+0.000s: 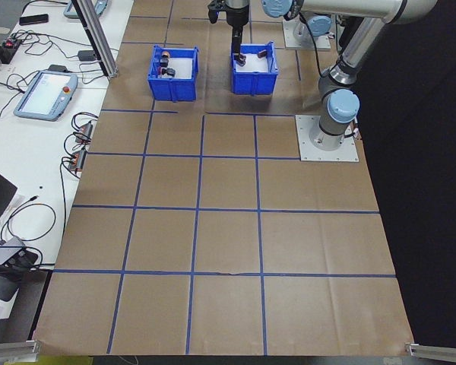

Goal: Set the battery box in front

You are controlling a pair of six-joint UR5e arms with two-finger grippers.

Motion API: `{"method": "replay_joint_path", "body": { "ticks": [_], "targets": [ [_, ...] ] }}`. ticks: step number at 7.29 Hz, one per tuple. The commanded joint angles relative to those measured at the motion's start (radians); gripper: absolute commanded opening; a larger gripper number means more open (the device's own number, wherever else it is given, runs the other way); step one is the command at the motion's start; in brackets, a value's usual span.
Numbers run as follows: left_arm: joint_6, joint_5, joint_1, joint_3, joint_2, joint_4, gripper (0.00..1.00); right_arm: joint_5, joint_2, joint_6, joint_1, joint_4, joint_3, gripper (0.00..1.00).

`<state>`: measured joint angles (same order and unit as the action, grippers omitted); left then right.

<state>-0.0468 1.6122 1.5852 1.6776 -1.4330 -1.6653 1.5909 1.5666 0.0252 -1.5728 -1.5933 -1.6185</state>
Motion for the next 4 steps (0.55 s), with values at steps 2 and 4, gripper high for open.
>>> {"method": "replay_joint_path", "body": {
  "ticks": [2, 4],
  "targets": [
    [-0.38, -0.001, 0.007, 0.004, 0.005, 0.016, 0.99, 0.001, -0.06, -0.215, -0.001, -0.013, 0.049, 1.0],
    [-0.705, -0.052, 0.031, 0.017, -0.003, 0.013, 0.99, -0.002, -0.164, -0.347, -0.003, -0.013, 0.145, 1.0]
  ]
}}
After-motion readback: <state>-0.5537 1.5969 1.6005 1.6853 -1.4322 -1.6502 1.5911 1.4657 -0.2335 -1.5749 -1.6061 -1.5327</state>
